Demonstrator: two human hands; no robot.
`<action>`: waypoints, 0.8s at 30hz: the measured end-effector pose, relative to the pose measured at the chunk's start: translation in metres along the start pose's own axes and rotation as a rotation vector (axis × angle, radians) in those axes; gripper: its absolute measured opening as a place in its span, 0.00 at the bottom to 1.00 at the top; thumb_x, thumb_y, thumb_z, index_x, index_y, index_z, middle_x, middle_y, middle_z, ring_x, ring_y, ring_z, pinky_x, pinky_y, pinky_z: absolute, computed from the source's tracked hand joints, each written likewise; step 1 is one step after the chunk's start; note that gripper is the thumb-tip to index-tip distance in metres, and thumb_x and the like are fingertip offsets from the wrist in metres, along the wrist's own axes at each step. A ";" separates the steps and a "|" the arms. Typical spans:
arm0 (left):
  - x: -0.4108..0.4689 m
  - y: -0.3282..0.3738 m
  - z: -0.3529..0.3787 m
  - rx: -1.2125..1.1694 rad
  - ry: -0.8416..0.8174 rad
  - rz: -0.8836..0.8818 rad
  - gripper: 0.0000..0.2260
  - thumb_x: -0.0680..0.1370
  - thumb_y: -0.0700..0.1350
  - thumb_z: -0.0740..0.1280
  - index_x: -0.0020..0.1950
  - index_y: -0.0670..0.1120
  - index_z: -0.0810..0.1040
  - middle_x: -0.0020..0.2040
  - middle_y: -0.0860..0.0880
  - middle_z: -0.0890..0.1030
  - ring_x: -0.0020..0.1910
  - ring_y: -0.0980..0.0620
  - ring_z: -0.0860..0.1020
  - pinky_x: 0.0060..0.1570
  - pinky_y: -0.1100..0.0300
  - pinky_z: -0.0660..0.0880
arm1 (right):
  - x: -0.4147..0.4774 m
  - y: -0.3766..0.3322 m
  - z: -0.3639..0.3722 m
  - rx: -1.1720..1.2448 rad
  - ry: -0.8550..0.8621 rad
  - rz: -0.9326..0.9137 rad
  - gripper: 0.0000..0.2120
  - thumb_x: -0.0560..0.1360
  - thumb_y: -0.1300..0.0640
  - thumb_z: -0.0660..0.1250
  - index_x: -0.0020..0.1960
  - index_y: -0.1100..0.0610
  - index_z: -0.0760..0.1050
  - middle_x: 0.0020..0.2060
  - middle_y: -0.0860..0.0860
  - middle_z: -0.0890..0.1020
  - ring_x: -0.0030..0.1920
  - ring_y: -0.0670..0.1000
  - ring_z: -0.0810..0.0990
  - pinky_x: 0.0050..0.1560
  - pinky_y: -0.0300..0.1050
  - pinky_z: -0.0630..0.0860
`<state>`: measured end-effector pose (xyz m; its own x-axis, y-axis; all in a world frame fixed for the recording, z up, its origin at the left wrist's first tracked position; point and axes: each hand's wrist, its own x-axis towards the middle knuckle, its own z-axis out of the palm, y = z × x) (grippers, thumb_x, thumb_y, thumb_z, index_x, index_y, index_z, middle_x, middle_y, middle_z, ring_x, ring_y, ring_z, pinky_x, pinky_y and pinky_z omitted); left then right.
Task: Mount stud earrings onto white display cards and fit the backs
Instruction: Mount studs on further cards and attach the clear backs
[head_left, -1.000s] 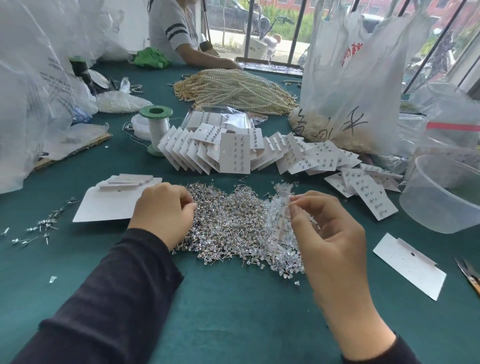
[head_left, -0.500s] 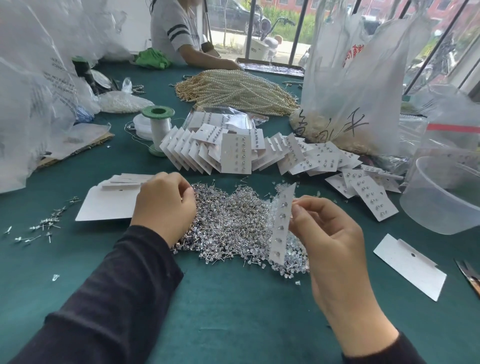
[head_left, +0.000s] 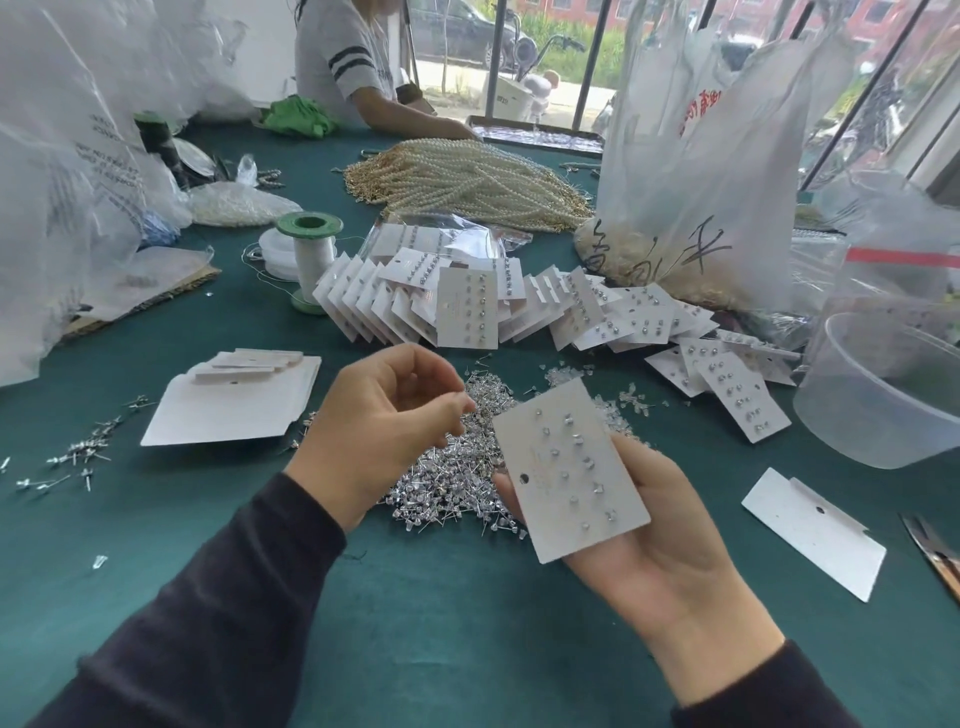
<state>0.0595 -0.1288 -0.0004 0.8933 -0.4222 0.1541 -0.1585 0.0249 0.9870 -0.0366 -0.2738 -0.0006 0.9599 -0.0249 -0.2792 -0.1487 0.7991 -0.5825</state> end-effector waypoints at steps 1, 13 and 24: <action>-0.001 0.000 0.001 -0.007 -0.011 0.006 0.06 0.69 0.32 0.69 0.37 0.43 0.77 0.30 0.50 0.81 0.29 0.56 0.76 0.29 0.67 0.74 | 0.000 0.001 0.000 -0.013 0.001 0.012 0.11 0.63 0.58 0.67 0.40 0.62 0.83 0.44 0.59 0.83 0.41 0.56 0.83 0.44 0.54 0.80; -0.010 0.007 0.010 -0.127 -0.138 0.002 0.05 0.64 0.37 0.72 0.36 0.46 0.83 0.32 0.50 0.83 0.30 0.58 0.78 0.30 0.68 0.75 | 0.000 0.004 -0.003 -0.151 0.006 -0.003 0.12 0.63 0.57 0.67 0.44 0.60 0.81 0.43 0.57 0.82 0.42 0.53 0.80 0.45 0.49 0.75; -0.011 0.007 0.012 0.000 -0.170 0.052 0.07 0.67 0.35 0.72 0.35 0.47 0.83 0.29 0.52 0.82 0.27 0.59 0.77 0.29 0.69 0.73 | 0.000 0.006 -0.004 -0.284 0.034 -0.072 0.11 0.61 0.59 0.69 0.43 0.58 0.78 0.38 0.54 0.80 0.40 0.50 0.79 0.44 0.46 0.75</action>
<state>0.0429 -0.1351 0.0043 0.8000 -0.5673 0.1955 -0.2031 0.0506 0.9779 -0.0380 -0.2714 -0.0068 0.9626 -0.0994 -0.2519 -0.1457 0.5942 -0.7910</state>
